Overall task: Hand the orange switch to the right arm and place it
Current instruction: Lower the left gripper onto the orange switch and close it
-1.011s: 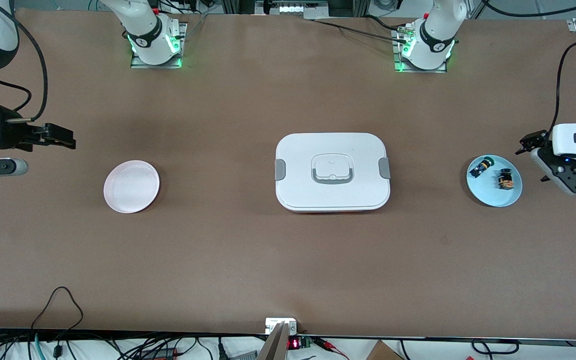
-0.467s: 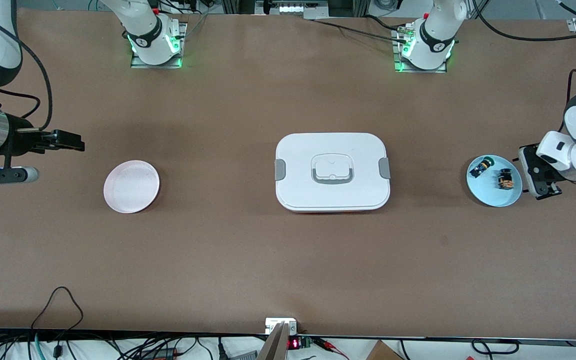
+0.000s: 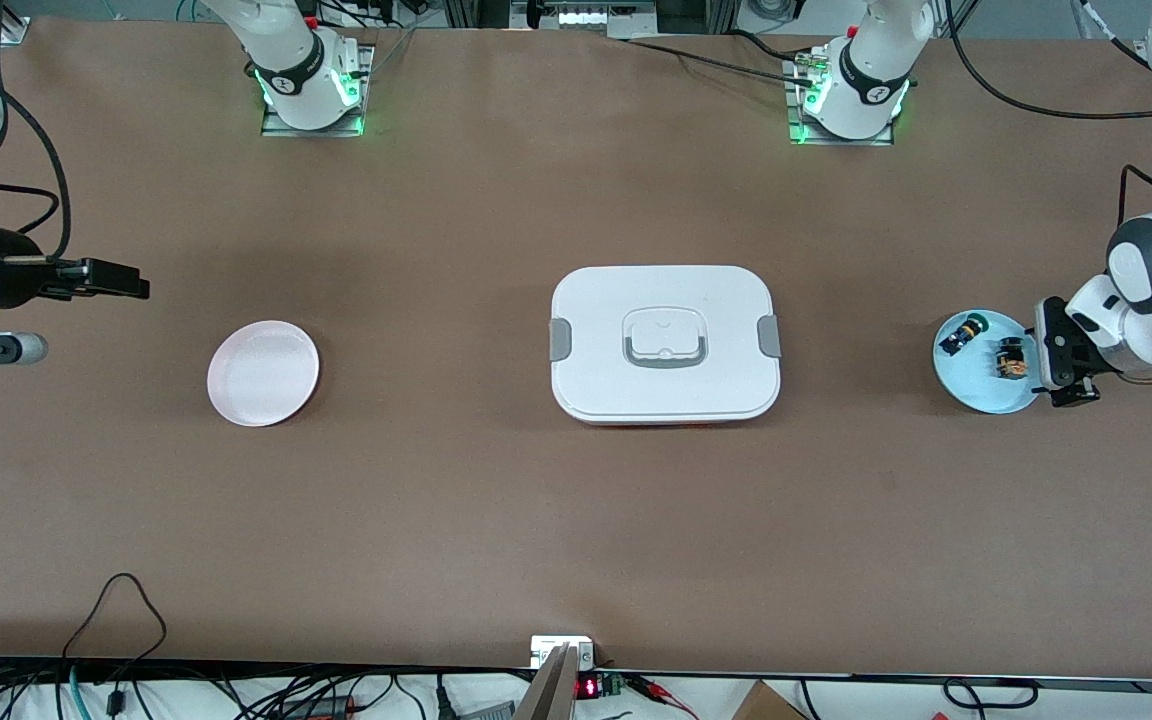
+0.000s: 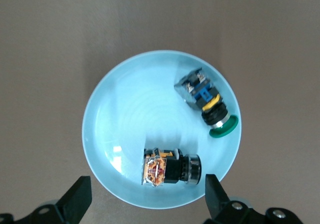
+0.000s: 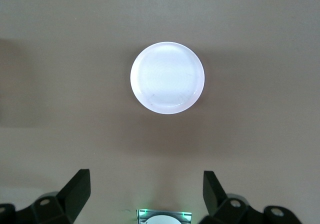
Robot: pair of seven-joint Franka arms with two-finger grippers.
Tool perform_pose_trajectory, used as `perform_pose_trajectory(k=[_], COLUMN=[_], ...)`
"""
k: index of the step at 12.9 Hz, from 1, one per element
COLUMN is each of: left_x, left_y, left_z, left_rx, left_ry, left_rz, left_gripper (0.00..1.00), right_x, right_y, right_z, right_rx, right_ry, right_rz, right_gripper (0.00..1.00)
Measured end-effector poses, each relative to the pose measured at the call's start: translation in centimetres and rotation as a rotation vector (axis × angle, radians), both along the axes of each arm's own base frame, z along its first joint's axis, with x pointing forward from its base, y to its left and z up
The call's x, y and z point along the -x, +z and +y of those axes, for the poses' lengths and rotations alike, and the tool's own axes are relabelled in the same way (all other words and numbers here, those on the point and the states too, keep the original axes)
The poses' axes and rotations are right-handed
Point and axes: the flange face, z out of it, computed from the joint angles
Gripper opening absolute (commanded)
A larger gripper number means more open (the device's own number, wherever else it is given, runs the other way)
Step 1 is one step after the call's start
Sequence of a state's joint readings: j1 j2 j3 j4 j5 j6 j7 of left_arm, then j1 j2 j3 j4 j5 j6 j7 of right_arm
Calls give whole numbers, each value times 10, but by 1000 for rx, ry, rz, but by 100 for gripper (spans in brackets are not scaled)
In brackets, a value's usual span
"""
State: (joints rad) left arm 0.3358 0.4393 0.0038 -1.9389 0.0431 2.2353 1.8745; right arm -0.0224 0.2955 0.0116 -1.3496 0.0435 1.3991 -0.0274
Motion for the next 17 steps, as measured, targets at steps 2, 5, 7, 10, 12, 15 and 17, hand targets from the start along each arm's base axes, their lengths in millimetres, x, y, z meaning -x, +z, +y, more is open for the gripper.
perform_pose_trajectory(k=[2,5,7,10,12,15,17], left_x=[6,14,14,15,18,23,26], left_y=[-17,-35,-37,-43,-47,-54,-58], left_z=[19,38,35,31,30,27,26], left_rx=[4,12,17,26,30,39,43], left_ry=[-7,-11,-24,-41,-42,-46,-47], left_rz=[-8,-5,-3,7,15,30,38], left_gripper=[100,100,100,100,100,100,100], right_x=[0,5,7,9,7,3,1], right_y=[-1,-19,-33,-42,-45,-52,-60], right_z=[5,16,20,19,24,39,50], right_rx=[-13,-87,-184,-336,-392,-545,-639], right_ry=[6,1,-24,-60,-76,-124,-159], right_rz=[3,52,86,103,92,80,83], right_gripper=[100,100,100,100,100,100,100])
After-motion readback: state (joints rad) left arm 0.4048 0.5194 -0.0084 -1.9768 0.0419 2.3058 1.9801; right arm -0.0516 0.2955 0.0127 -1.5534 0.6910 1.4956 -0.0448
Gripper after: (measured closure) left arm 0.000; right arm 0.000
